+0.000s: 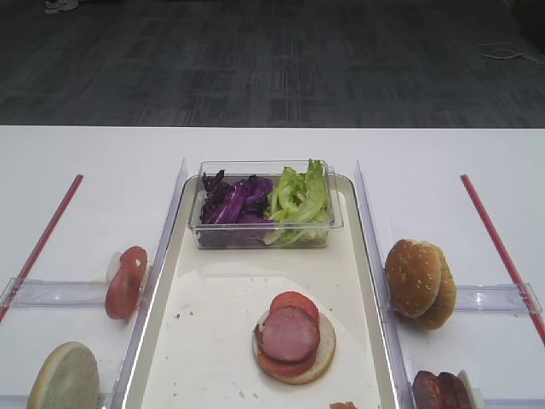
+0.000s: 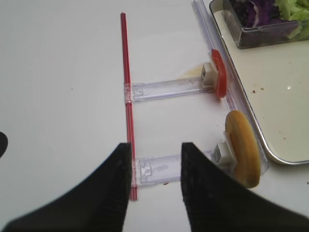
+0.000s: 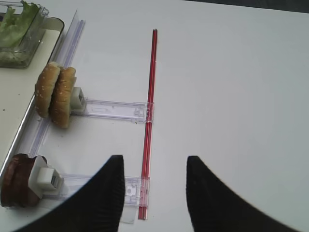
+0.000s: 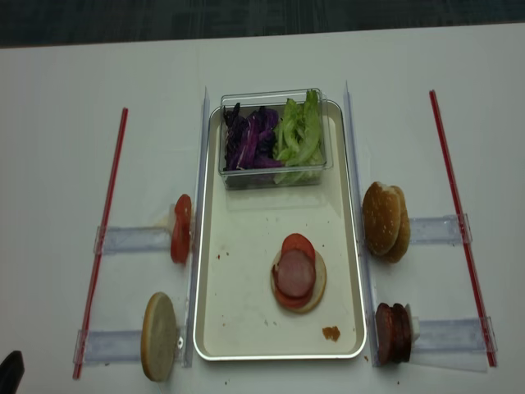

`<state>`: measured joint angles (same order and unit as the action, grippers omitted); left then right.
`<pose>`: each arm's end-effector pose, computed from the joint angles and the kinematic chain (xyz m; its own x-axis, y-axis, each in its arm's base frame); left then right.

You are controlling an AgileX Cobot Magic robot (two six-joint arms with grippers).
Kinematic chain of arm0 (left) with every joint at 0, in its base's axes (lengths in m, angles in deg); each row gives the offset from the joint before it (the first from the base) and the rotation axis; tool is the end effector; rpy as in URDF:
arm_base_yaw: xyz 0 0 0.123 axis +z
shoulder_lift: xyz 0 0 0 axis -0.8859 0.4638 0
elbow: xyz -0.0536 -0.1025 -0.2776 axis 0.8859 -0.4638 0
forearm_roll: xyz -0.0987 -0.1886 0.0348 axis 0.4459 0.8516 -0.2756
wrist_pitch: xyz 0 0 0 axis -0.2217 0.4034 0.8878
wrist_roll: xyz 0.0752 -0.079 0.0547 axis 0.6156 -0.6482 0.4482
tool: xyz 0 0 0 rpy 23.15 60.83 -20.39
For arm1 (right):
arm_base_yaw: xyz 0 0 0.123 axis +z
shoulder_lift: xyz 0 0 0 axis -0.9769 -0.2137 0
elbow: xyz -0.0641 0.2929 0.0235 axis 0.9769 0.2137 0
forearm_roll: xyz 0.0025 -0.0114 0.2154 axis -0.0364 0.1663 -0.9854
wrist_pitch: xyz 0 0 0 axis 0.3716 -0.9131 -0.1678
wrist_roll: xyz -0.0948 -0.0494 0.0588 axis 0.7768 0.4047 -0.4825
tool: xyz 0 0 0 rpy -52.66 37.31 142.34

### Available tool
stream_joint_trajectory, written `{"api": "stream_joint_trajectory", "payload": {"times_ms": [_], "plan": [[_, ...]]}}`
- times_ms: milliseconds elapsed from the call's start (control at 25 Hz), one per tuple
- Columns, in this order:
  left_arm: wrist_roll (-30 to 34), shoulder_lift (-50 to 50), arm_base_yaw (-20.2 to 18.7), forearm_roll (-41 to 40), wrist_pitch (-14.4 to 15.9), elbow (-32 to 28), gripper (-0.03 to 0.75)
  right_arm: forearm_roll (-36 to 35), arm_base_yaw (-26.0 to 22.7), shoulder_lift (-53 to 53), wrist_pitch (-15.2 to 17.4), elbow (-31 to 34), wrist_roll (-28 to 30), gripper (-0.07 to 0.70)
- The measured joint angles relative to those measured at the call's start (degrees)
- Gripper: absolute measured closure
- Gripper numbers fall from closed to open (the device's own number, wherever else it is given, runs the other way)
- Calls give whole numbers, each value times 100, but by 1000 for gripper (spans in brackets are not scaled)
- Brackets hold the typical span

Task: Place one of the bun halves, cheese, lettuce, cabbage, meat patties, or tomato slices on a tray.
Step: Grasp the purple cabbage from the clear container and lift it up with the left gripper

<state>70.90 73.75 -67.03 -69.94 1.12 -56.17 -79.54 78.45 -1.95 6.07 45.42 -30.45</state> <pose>-0.0333 0.0076 0.2301 -0.5475 0.0613 -0.8346 0.0570 0.9977 0.0359 -0.0293 -0.0019 0.2288 -0.5316 -0.0954 -0.8416 -0.0502 0.9954 -0.0812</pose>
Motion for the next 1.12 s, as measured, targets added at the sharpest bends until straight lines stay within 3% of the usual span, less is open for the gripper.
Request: {"api": "stream_joint_trajectory", "payload": {"times_ms": [280,360,600,1120], "plan": [[0,0,0,0,12,0,328,0,0,0,0,0,33,303],[0,58,0,0,161,37,315,0,0,0,0,0,33,303],[-127,972,0,111,436,330,312,0,0,0,0,0,33,303],[-402,3545,0,578,458,1403,312,0,0,0,0,0,33,303]]}}
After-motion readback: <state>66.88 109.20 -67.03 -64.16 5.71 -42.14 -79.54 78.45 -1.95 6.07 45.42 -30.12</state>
